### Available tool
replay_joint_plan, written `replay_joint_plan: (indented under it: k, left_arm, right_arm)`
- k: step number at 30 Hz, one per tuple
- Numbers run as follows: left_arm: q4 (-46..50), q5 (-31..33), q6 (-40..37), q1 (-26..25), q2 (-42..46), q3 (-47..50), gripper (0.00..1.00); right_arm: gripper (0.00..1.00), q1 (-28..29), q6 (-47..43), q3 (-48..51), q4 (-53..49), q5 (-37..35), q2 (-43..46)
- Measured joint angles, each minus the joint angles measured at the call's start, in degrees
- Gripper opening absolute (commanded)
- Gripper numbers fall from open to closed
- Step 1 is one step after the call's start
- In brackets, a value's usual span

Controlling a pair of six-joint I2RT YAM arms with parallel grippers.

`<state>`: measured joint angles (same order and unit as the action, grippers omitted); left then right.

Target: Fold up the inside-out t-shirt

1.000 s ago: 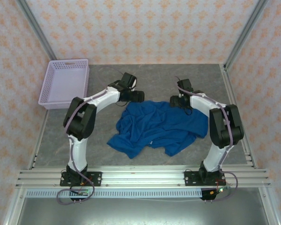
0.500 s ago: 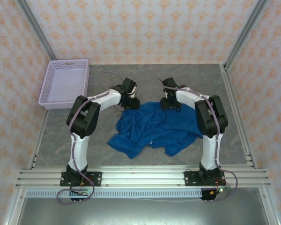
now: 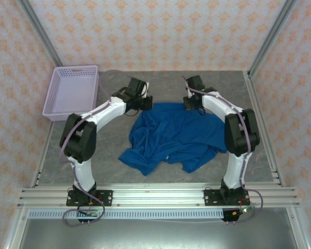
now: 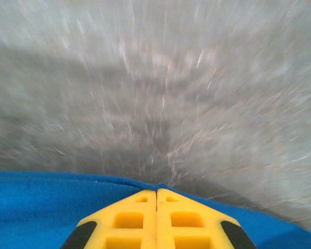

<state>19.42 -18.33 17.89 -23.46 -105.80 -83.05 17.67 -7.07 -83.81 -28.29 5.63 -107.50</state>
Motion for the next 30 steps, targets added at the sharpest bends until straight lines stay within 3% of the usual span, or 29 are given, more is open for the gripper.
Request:
replay_joint_plan:
  k: [9, 15, 18, 21, 25, 27, 30]
  left_arm:
    - [-8.3, 0.5, 0.1, 0.3, 16.2, -3.8, 0.00]
    - [-19.0, -1.2, -0.9, -4.1, 32.9, 10.5, 0.01]
    - [-20.3, -0.8, -3.8, -10.8, 38.6, 21.5, 0.18]
    - [-19.8, -0.7, -4.7, -16.9, 41.7, 34.4, 0.43]
    - [-13.4, 1.0, -3.4, -18.1, 42.1, 45.4, 0.55]
    - [-10.4, 3.6, -3.2, -18.1, 43.1, 45.9, 0.64]
    - [-7.8, 9.1, -2.2, -17.6, 45.0, 43.9, 0.66]
  right_arm:
    - [0.00, -0.2, -0.2, -1.4, 8.8, -0.3, 22.7]
    - [0.00, 1.6, 4.0, 11.2, 14.7, 2.1, 39.0]
    - [0.01, 2.7, 8.2, 20.7, 13.5, 2.0, 44.8]
    - [0.27, 4.2, 13.5, 30.1, 9.5, 1.4, 48.1]
    - [0.40, 7.7, 19.0, 39.6, 4.5, 1.2, 49.2]
    - [0.43, 9.8, 20.3, 41.1, 3.5, 1.2, 48.6]
    - [0.47, 12.9, 20.9, 40.0, 5.4, 1.6, 45.0]
